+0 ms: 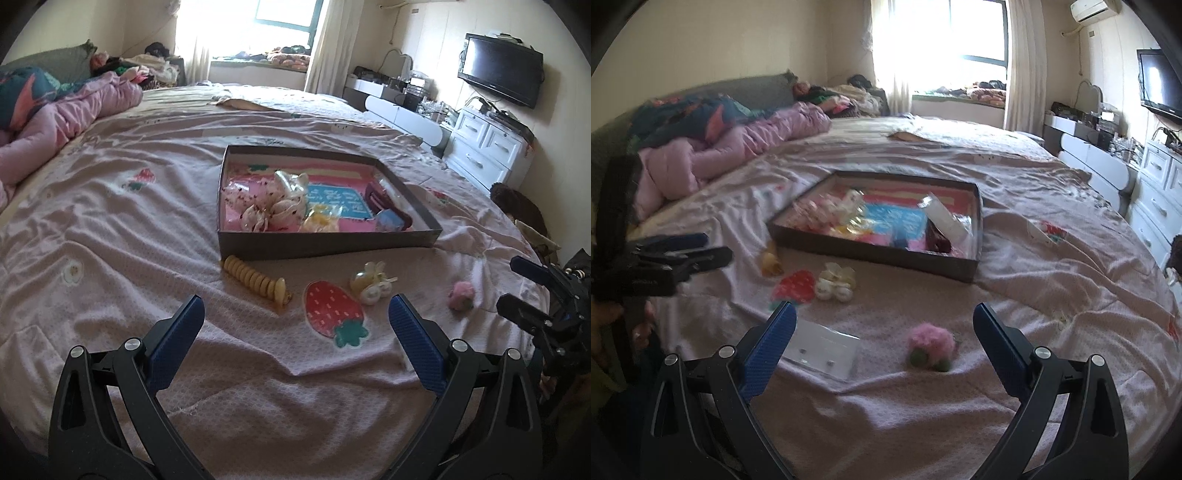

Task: Organize jewelry
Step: 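Move both open tools back from the tray toward the remaining jewelry, then grasp the pink pompom keychain with the right tool while the left tool grasps the beige coiled hair tie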

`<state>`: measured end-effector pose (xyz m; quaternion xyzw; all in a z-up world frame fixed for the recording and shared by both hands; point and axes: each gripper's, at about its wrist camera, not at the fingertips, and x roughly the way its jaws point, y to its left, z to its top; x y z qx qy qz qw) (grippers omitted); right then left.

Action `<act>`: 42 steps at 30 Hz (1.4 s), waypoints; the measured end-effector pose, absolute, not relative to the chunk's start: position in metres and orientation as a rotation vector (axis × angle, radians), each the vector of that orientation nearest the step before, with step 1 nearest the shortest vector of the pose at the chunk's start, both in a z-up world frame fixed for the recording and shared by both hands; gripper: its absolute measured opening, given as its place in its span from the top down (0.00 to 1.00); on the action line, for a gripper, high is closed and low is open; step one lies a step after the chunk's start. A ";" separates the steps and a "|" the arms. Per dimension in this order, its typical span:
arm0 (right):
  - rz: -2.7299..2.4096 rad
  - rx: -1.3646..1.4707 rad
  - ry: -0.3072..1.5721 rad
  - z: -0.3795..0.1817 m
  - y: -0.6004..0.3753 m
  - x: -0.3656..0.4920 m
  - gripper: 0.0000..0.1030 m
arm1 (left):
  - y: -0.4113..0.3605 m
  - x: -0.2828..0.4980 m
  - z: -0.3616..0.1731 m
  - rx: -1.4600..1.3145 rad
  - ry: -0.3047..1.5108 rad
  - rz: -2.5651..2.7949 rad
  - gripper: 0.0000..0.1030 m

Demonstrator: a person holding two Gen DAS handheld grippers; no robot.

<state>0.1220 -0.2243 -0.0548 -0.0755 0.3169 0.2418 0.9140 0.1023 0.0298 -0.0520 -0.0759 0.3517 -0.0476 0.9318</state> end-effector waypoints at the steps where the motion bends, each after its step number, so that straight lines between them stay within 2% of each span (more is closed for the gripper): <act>1: 0.492 -0.156 0.663 -0.058 -0.225 0.124 0.09 | 0.031 0.104 -0.055 -0.158 0.725 -0.093 0.11; 17: 0.386 -0.146 0.778 -0.096 -0.228 0.162 0.10 | 0.043 0.146 -0.082 -0.218 0.785 -0.051 0.11; 28: 0.353 -0.121 0.865 -0.116 -0.229 0.185 0.25 | 0.040 0.176 -0.102 -0.229 0.839 -0.016 0.12; 30: 0.348 -0.114 0.895 -0.121 -0.230 0.189 0.32 | 0.039 0.178 -0.105 -0.222 0.850 -0.001 0.13; 31: 0.344 -0.109 0.900 -0.122 -0.231 0.190 0.34 | 0.039 0.179 -0.106 -0.221 0.852 0.002 0.15; 33: 0.344 -0.097 0.902 -0.122 -0.233 0.190 0.50 | 0.040 0.179 -0.106 -0.219 0.856 0.012 0.21; 35: 0.357 -0.101 0.904 -0.122 -0.232 0.190 0.57 | 0.040 0.179 -0.106 -0.219 0.860 0.011 0.37; 37: 0.371 -0.100 0.902 -0.122 -0.231 0.189 0.57 | 0.041 0.179 -0.107 -0.214 0.870 0.019 0.43; 40: 0.412 -0.100 0.888 -0.118 -0.227 0.185 0.57 | 0.043 0.178 -0.106 -0.220 0.872 0.011 0.63; 42: 0.434 -0.101 0.876 -0.116 -0.225 0.183 0.57 | 0.046 0.178 -0.106 -0.234 0.877 0.000 0.67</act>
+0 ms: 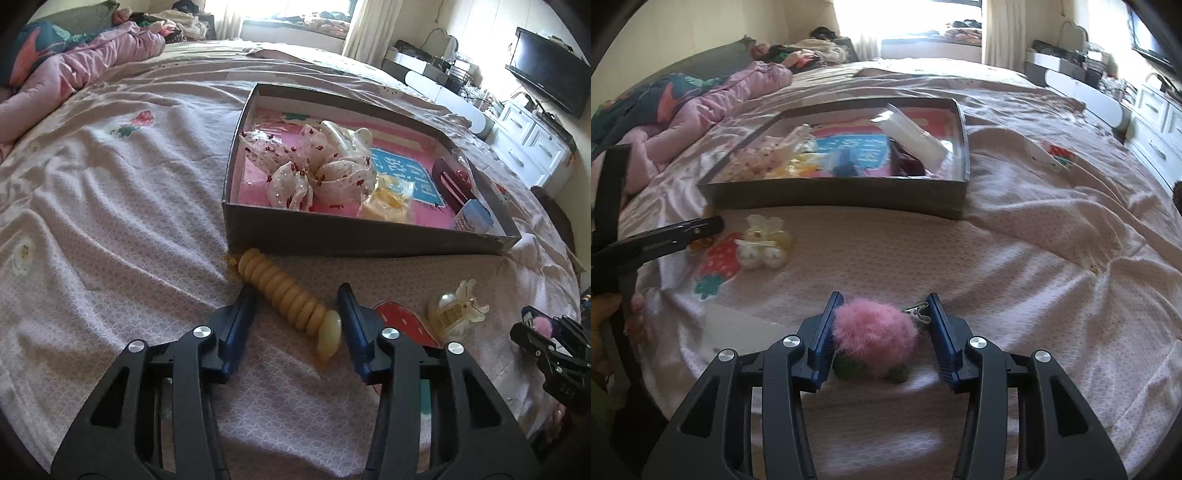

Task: Organize jewelry
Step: 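Grasp the pink pompom keychain with the right tool while the left tool grasps the beige coiled hair tie, then carry the pompom with the right tool while the left tool carries the coiled hair tie over the tray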

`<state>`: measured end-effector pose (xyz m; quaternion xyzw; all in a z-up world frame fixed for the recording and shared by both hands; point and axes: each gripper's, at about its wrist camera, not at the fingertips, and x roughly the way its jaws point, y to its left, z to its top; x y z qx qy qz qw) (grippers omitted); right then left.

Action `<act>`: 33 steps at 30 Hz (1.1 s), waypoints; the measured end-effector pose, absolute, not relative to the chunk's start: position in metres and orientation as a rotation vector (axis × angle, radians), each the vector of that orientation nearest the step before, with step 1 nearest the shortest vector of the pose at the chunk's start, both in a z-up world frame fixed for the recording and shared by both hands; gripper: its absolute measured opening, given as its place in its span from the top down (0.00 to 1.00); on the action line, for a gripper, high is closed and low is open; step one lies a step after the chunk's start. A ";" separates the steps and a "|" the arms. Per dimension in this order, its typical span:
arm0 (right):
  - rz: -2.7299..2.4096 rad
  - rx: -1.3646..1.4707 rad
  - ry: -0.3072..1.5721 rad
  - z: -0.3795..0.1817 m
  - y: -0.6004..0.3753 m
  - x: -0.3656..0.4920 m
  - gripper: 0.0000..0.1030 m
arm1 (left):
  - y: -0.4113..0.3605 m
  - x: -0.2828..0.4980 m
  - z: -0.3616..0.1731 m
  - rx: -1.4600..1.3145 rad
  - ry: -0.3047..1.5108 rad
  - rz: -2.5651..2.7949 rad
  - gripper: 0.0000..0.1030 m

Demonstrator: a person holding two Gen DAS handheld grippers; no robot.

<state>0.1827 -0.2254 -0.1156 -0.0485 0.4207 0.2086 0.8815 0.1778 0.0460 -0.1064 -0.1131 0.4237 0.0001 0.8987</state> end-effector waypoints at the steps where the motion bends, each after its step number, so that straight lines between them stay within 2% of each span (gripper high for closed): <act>1: 0.449 -0.097 0.869 -0.114 -0.224 0.181 0.57 | 0.047 0.176 -0.106 -0.240 0.878 -0.005 0.69; 8: 0.504 -0.088 0.810 -0.100 -0.220 0.171 0.57 | 0.048 0.163 -0.099 -0.270 0.866 -0.060 0.84; 22: 0.558 -0.081 0.730 -0.080 -0.215 0.155 0.57 | 0.039 0.117 -0.046 -0.238 0.711 -0.144 0.84; 33: 0.592 -0.071 0.665 -0.054 -0.214 0.146 0.57 | 0.021 0.125 -0.015 -0.233 0.630 -0.205 0.84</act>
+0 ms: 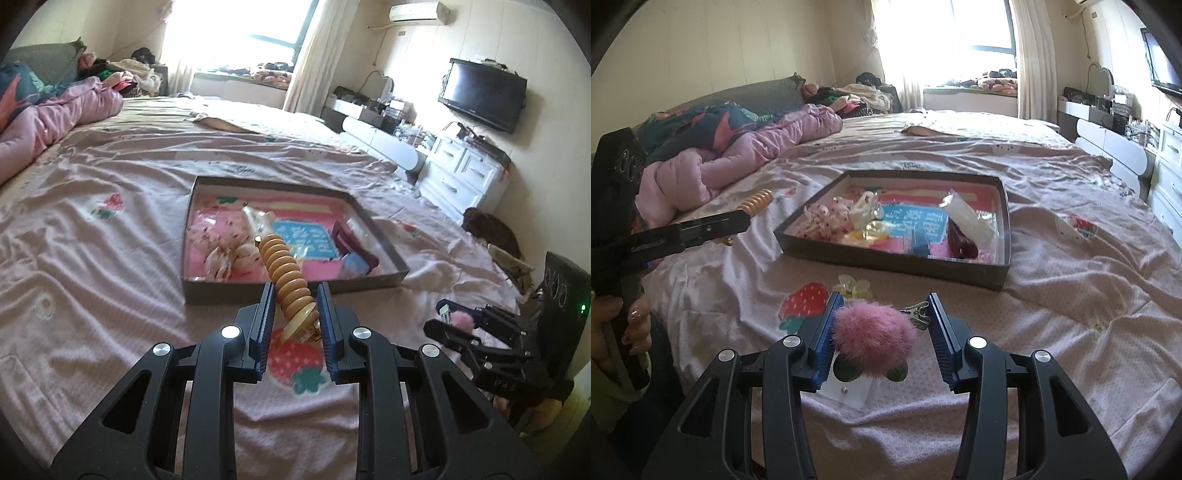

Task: Organize jewelry
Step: 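Carry the pompom with the right tool while the left tool carries the coiled hair tie over the tray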

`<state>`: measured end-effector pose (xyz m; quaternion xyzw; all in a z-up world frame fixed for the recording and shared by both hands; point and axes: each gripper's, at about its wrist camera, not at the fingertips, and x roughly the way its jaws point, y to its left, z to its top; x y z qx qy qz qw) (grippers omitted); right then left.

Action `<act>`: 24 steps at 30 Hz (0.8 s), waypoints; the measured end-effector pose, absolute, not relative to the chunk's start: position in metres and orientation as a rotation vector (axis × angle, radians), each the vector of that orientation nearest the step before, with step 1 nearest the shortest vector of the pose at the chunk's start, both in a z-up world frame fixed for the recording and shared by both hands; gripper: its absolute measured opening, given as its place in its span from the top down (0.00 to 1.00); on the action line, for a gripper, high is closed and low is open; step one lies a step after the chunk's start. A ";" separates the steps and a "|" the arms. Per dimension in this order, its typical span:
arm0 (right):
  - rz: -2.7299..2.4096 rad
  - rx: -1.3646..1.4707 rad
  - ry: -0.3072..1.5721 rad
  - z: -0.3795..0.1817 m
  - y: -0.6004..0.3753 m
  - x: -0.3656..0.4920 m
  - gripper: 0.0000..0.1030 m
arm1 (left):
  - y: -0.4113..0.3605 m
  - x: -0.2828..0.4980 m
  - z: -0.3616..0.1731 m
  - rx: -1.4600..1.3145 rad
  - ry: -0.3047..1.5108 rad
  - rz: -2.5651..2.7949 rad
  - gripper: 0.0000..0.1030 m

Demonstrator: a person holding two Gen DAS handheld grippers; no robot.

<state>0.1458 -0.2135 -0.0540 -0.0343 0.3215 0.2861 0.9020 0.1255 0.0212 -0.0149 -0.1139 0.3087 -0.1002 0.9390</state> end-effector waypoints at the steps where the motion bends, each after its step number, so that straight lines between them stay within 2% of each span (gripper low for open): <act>1: 0.591 -0.072 0.658 -0.051 -0.213 0.147 0.57 | 0.020 0.128 -0.011 -0.230 0.623 -0.208 0.84; 13: 0.542 -0.065 0.583 -0.019 -0.220 0.174 0.57 | 0.001 0.160 0.016 -0.183 0.568 -0.234 0.84; 24: 0.504 -0.044 0.561 -0.008 -0.226 0.209 0.57 | -0.012 0.200 0.015 -0.160 0.582 -0.246 0.84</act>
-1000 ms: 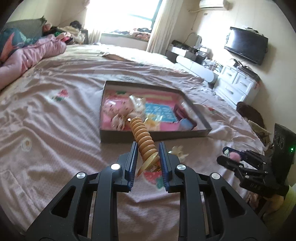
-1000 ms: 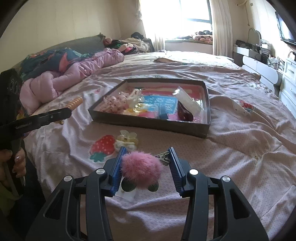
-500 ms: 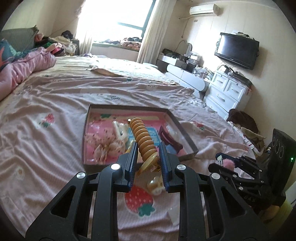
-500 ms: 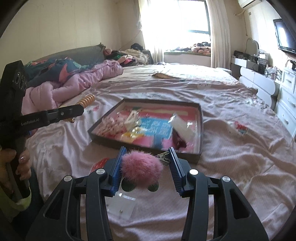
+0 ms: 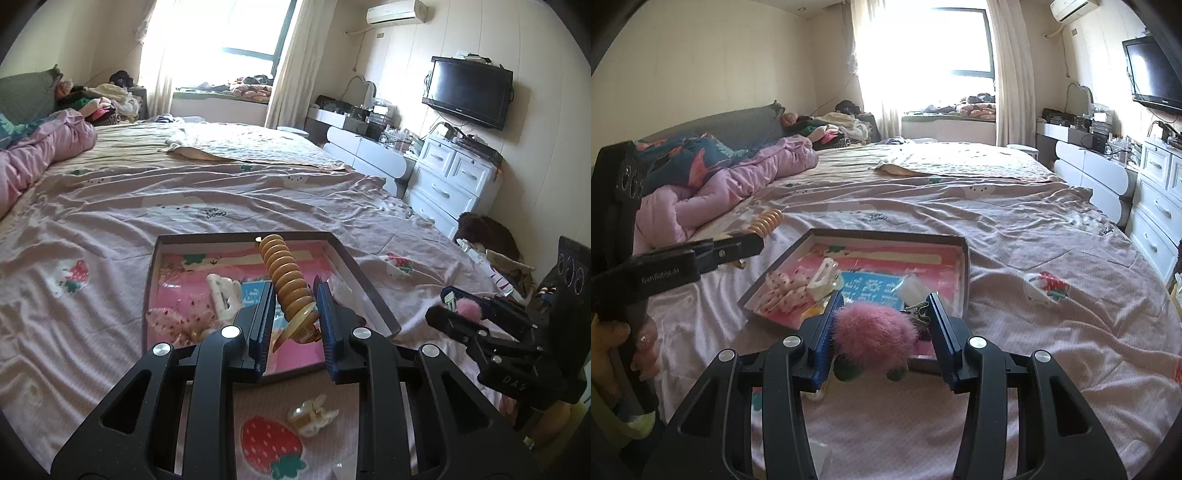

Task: Organize jewelry
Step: 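Carry the pompom with the right tool while the left tool carries the coiled hair tie over the tray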

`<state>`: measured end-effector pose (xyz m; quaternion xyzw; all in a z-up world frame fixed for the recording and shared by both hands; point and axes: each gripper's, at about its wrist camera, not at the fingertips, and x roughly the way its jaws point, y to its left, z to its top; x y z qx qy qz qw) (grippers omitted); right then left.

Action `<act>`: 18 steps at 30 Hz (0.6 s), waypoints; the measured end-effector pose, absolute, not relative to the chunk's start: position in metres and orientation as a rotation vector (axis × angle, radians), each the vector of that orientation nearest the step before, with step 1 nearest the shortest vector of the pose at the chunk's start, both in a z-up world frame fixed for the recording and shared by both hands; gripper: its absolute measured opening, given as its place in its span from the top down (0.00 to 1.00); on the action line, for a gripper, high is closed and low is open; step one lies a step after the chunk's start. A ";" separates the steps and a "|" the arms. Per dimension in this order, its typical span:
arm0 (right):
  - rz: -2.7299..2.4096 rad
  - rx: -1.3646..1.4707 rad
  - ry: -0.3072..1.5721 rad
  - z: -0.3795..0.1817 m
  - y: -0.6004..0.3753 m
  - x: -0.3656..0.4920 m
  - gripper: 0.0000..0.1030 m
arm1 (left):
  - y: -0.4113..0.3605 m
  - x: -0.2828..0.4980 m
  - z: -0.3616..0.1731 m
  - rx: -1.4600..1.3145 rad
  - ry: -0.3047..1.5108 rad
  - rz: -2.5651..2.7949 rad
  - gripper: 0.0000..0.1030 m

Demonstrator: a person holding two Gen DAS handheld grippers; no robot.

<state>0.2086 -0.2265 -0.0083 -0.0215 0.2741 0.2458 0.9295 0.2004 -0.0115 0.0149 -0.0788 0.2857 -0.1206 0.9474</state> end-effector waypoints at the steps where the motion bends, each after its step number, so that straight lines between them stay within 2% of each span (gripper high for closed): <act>1: 0.500 -0.044 0.559 -0.007 -0.227 0.212 0.57 | -0.012 0.202 0.014 -0.159 0.583 -0.246 0.84; 18: 0.455 -0.032 0.535 0.005 -0.224 0.281 0.57 | -0.017 0.242 -0.022 -0.147 0.640 -0.256 0.84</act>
